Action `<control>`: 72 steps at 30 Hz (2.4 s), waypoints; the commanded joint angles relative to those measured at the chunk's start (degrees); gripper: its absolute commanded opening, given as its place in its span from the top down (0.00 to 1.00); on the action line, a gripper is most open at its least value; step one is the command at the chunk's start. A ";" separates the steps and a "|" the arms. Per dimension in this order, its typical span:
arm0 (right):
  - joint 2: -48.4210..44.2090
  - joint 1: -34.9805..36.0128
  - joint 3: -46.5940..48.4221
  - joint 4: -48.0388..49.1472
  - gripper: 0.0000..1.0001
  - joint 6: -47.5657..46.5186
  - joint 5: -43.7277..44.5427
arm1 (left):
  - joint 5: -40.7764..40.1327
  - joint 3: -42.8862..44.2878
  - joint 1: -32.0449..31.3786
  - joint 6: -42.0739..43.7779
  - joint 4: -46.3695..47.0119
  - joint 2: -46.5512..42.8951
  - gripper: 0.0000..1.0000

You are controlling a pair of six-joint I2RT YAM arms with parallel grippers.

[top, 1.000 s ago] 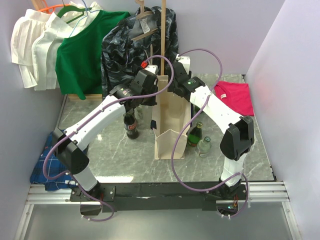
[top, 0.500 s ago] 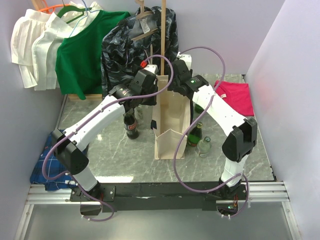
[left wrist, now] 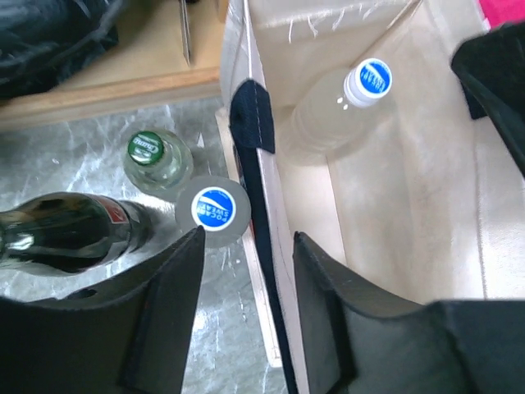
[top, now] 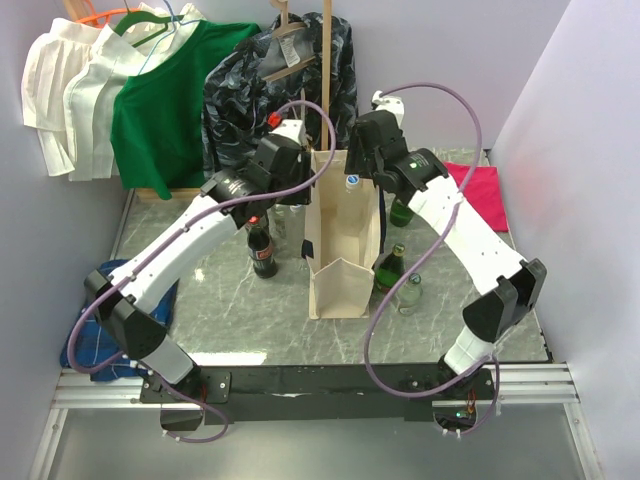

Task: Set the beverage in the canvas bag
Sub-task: Place the drink in the canvas bag, then pick up the drink from the center of the board.

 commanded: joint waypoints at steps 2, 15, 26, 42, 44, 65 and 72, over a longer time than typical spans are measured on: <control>-4.73 -0.10 0.27 -1.60 0.35 0.11 -0.17 | -1.68 -1.75 1.87 0.09 3.50 -4.36 0.43; -11.32 -0.01 -7.29 -1.16 0.22 0.55 -0.34 | 5.52 -6.85 9.17 0.88 5.78 -6.83 0.04; -12.38 -0.01 -9.41 -2.12 0.10 2.48 -0.69 | 11.67 -6.50 9.44 2.37 7.46 -6.22 0.03; -13.87 -0.10 -12.66 -5.73 0.22 4.77 -2.63 | 10.62 -6.06 9.44 1.94 6.22 -0.59 0.11; -14.22 -0.01 -13.36 -5.90 0.23 4.85 -2.72 | 10.97 -6.24 9.44 1.67 6.14 0.11 0.14; -16.60 -0.01 -18.46 -6.17 0.31 6.61 -4.92 | 11.24 -6.77 7.42 0.79 5.52 4.33 0.32; -16.86 -0.01 -19.16 -5.90 0.31 6.79 -5.00 | 9.66 -6.15 6.36 0.79 5.35 5.22 0.36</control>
